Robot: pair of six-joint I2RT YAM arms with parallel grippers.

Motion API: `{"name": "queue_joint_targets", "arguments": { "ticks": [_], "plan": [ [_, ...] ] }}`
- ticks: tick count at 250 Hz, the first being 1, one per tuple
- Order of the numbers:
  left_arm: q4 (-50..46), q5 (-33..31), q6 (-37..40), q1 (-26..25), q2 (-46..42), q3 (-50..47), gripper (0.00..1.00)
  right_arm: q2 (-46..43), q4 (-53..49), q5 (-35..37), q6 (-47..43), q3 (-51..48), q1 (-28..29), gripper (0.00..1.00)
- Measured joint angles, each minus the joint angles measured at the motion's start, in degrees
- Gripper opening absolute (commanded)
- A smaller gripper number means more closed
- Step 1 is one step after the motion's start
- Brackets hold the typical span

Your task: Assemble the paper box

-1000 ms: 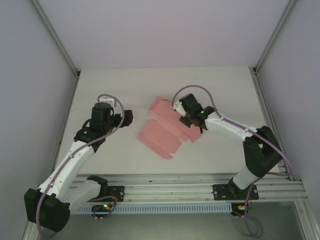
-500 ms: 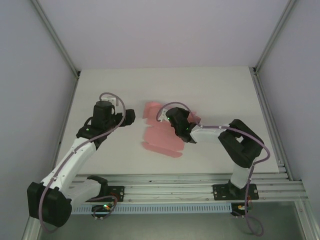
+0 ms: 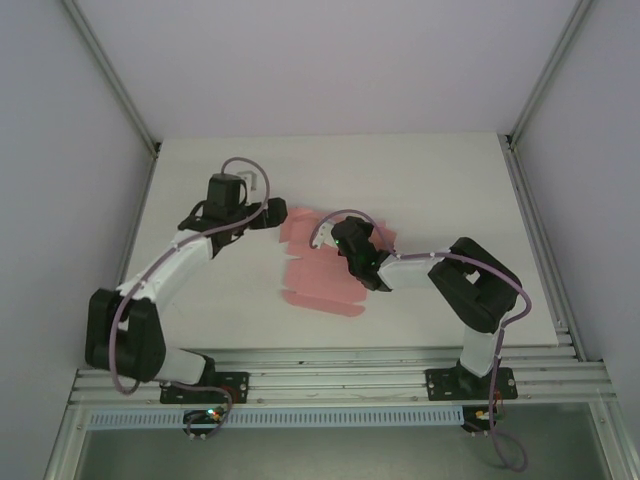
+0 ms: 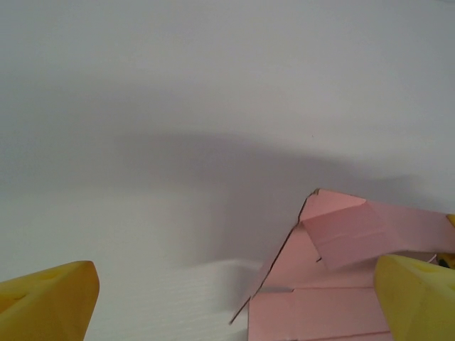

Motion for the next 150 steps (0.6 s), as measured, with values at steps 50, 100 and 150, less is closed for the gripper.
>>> {"name": "queue_joint_targets", "arguments": {
  "ticks": [50,100,150],
  "plan": [
    [2.1,3.3,0.9,0.0,8.3,3.0,1.0,0.0,0.8,-1.1,1.0,0.0,0.0,0.0],
    [2.9,5.9,1.2,-0.9,12.9,4.5,1.0,-0.8,0.7,-2.0,1.9,-0.2,0.0,0.0],
    [5.1,6.1,1.1,-3.9,14.3,4.5,1.0,-2.2,0.2,-2.9,3.9,-0.8,0.0,0.0]
  ]
}}
